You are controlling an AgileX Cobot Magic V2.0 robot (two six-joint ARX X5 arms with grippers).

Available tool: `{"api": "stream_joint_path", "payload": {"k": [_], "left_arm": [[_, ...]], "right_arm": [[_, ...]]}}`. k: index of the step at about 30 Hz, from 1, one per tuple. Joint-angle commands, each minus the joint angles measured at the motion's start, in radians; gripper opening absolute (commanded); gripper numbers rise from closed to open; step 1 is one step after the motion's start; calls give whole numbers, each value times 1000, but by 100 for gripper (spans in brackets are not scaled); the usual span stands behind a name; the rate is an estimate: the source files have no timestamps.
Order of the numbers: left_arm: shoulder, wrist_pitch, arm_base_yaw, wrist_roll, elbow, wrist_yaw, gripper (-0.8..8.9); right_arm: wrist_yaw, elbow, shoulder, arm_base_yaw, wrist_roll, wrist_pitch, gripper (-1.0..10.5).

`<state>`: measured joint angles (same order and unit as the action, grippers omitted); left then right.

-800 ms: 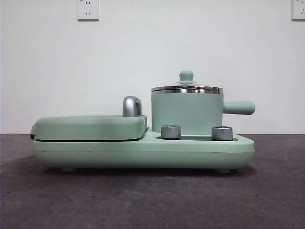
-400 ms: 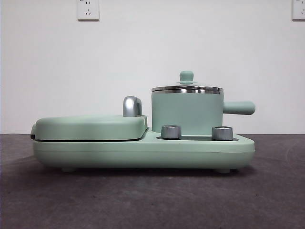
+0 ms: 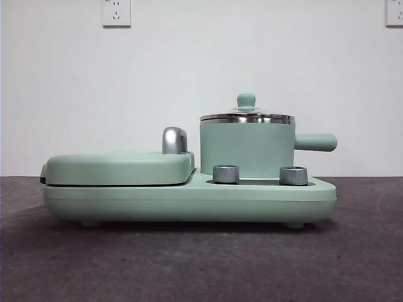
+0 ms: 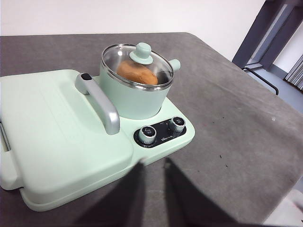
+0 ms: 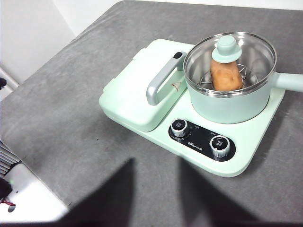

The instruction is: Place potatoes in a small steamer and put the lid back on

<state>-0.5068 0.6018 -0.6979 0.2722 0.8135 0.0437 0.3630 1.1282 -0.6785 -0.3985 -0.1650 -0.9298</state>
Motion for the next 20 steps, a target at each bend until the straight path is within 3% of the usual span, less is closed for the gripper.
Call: {"api": "stream_joint_path", "payload": {"k": [1, 15, 20], "left_arm": [[-6, -21, -9, 9, 8, -2, 5], [3, -23, -3, 8, 6, -3, 5], [66, -79, 93, 7, -40, 2, 5]], "right_arm": [[-21, 10, -6, -6, -2, 19, 24], [-23, 10, -6, -5, -11, 18, 24], [-23, 10, -6, -5, -11, 18, 24]]}}
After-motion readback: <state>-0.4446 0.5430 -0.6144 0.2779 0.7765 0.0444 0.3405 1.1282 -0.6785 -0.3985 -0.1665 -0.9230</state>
